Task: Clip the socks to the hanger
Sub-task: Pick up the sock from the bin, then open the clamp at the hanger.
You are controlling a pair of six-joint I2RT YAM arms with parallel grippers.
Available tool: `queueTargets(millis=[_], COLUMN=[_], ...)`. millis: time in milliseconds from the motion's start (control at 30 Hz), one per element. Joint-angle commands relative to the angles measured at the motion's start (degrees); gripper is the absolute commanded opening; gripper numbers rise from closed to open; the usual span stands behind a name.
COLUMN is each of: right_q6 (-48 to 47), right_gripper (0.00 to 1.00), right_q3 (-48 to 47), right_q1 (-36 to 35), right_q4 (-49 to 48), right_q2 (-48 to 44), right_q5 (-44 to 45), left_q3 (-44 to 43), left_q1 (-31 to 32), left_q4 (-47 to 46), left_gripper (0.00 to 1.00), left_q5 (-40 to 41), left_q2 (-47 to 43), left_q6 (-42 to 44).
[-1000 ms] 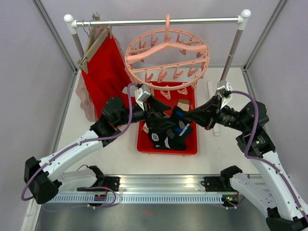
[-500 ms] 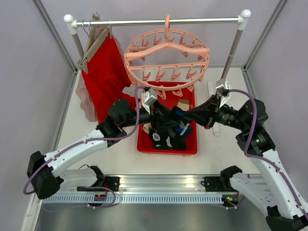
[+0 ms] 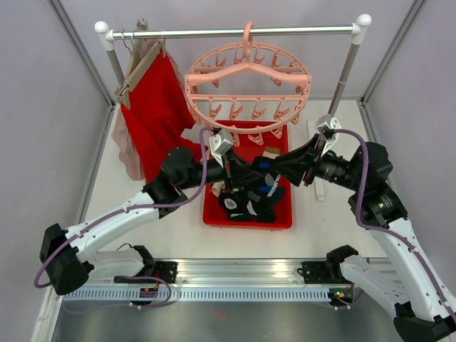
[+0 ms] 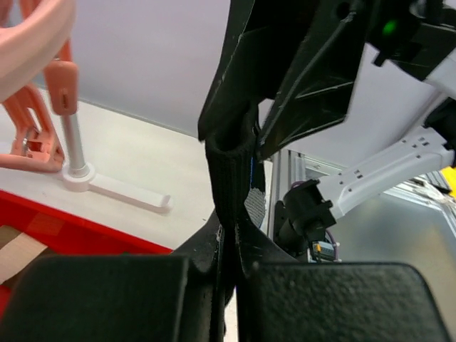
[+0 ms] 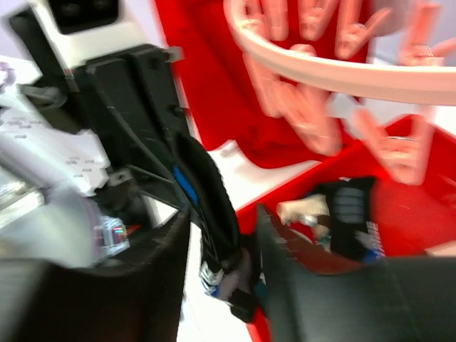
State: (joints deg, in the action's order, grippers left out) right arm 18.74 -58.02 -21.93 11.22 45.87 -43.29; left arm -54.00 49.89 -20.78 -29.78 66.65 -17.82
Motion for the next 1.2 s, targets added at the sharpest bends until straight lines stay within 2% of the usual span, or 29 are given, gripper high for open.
queueTargets(millis=[0, 33, 67, 133, 200, 533, 800, 1033, 1167], right_q6=[-6.4, -7.2, -8.2, -8.5, -8.4, -9.7, -13.8, -15.3, -16.8], right_gripper=[0.51, 0.59, 0.62, 0.69, 0.7, 0.65, 0.67, 0.68, 0.68], right_q3=[-3.9, -4.4, -4.8, -5.0, -4.9, -3.2, -3.4, -3.2, -2.5], right_q1=[-0.2, -0.3, -0.2, -0.2, -0.2, -1.4, -11.9, -16.3, -20.2], right_q4=[5.1, 5.9, 6.5, 6.7, 6.3, -1.0, -1.6, -4.2, -6.6], right_q2=[-0.5, -0.7, -1.1, -1.3, -1.2, 3.1, 5.9, 7.7, 8.9], right_q5=[10.6, 13.0, 18.3, 23.0, 30.1, 30.9, 44.3, 49.3, 55.7], left_q3=[1.1, 1.7, 2.3, 4.0, 5.3, 7.4, 7.9, 7.7, 7.6], left_q1=[0.3, 0.3, 0.3, 0.3, 0.3, 0.3, 0.3, 0.3, 0.3], left_q4=[1.1, 2.0, 2.7, 5.0, 7.4, 12.7, 13.1, 13.3, 13.5], left_gripper=[0.02, 0.02, 0.02, 0.02, 0.02, 0.02, 0.02, 0.02, 0.02], left_q5=[6.0, 7.1, 8.1, 10.3, 12.4, 16.1, 17.1, 17.0, 17.1], left_q2=[-2.5, -3.2, -3.9, -5.9, -7.9, -10.8, -10.7, -10.7, -10.6], left_q6=[0.1, 0.1, 0.1, 0.1, 0.1, 0.8, 1.0, 1.4, 1.6])
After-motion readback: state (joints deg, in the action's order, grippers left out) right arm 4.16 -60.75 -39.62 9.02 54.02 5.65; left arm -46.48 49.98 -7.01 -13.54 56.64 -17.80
